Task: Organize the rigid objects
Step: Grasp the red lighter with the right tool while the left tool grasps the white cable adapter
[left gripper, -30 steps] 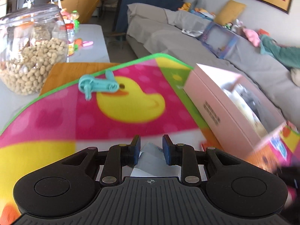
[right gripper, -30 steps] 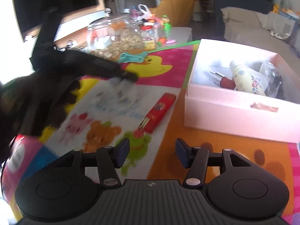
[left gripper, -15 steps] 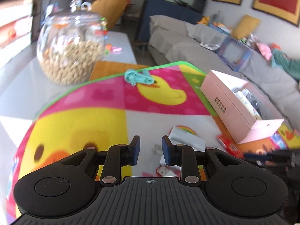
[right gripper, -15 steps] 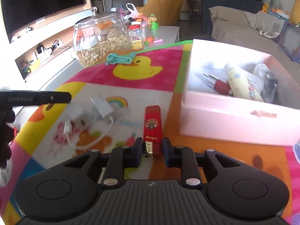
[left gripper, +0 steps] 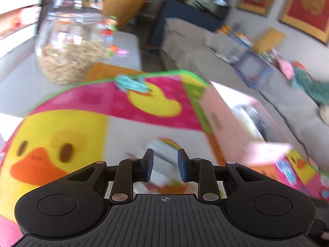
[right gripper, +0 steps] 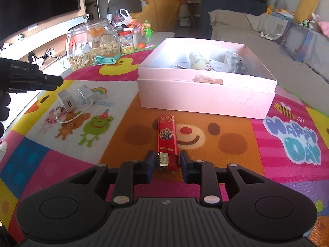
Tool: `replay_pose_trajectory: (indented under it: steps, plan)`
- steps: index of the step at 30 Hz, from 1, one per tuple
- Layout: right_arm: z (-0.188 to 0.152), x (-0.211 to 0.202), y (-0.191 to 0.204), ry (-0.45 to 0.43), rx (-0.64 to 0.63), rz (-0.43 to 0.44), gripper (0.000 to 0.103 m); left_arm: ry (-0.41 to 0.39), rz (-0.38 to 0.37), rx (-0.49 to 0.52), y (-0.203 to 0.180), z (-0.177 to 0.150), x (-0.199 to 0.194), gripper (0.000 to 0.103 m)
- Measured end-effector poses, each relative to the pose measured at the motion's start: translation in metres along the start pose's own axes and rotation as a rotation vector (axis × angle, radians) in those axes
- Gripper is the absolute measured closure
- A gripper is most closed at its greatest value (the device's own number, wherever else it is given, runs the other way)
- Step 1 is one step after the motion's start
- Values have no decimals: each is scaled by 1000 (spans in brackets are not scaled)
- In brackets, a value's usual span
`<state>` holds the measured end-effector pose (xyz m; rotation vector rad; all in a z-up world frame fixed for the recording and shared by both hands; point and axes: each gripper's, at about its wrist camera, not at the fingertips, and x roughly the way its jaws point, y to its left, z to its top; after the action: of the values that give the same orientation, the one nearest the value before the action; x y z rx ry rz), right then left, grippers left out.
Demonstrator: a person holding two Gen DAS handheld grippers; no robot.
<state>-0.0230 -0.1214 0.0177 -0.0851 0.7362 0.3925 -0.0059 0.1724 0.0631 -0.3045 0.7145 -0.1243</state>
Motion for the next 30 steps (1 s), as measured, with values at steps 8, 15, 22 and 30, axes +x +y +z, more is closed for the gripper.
replay_pose_trajectory:
  steps: [8,15,22,30]
  plan:
    - [-5,1,9,-31,-38,4,50,47,54,50,-30,-6,28,75]
    - [-7,1,8,-35,-27,7,48,48,160,-78,-12,19,57,75]
    - [-7,1,12,-32,-42,11,41,60,172,-72,-16,28,78,71]
    - [-7,3,10,-26,-35,58,26,113,78,219,-61,8,92,67]
